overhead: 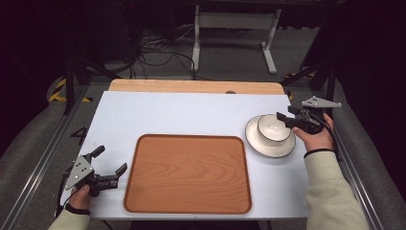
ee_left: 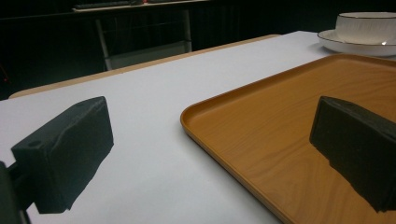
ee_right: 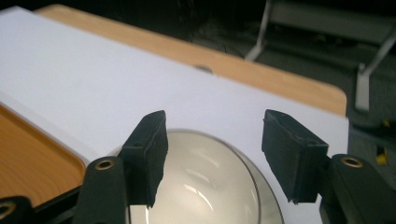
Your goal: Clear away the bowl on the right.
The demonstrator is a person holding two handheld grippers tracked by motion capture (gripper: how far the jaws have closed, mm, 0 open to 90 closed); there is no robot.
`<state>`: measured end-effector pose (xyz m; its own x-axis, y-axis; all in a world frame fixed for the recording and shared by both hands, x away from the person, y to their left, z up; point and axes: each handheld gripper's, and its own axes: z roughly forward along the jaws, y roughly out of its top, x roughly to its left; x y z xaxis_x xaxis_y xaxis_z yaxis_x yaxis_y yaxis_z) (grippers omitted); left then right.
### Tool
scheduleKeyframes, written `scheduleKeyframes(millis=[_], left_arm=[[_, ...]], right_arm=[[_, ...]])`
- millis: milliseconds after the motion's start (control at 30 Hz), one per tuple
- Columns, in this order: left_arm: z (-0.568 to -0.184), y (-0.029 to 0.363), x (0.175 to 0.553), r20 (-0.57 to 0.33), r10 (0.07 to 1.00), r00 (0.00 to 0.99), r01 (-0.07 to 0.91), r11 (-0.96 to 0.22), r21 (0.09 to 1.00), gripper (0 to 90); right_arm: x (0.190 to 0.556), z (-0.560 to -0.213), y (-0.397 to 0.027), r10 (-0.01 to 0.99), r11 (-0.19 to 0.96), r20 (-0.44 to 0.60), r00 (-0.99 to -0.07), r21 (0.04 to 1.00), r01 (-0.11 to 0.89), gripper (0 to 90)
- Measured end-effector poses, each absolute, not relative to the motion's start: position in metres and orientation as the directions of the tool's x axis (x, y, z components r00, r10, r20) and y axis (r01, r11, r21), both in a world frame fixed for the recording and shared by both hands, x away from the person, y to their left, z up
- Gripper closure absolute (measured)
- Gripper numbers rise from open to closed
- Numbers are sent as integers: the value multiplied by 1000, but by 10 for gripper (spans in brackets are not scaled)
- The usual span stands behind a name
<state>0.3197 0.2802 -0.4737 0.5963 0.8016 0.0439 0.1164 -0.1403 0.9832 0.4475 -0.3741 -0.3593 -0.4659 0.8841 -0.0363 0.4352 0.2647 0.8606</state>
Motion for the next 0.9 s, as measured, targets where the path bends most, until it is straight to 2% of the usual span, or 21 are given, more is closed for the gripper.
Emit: scheduleKeyframes(millis=[33, 200, 433, 633, 900], left_arm=[[-474, 280, 320, 44, 802, 596, 117, -140, 983, 3], [-474, 280, 320, 44, 802, 596, 117, -140, 983, 3], [-474, 280, 320, 43, 802, 596, 117, -140, 983, 3], [-474, 280, 320, 43, 802, 596, 117, -140, 983, 3], [-474, 280, 319, 45, 804, 593, 116, -141, 983, 3]], right_arm=[[450, -362, -376, 897, 274, -40, -441, 832, 482, 403], [453, -365, -378, 915, 257, -22, -402, 801, 540, 398], [463, -374, -381, 937, 240, 15, -350, 701, 671, 413], [467, -381, -377, 940, 240, 22, -340, 665, 707, 414], [474, -393, -374, 956, 233, 9, -294, 588, 775, 488]])
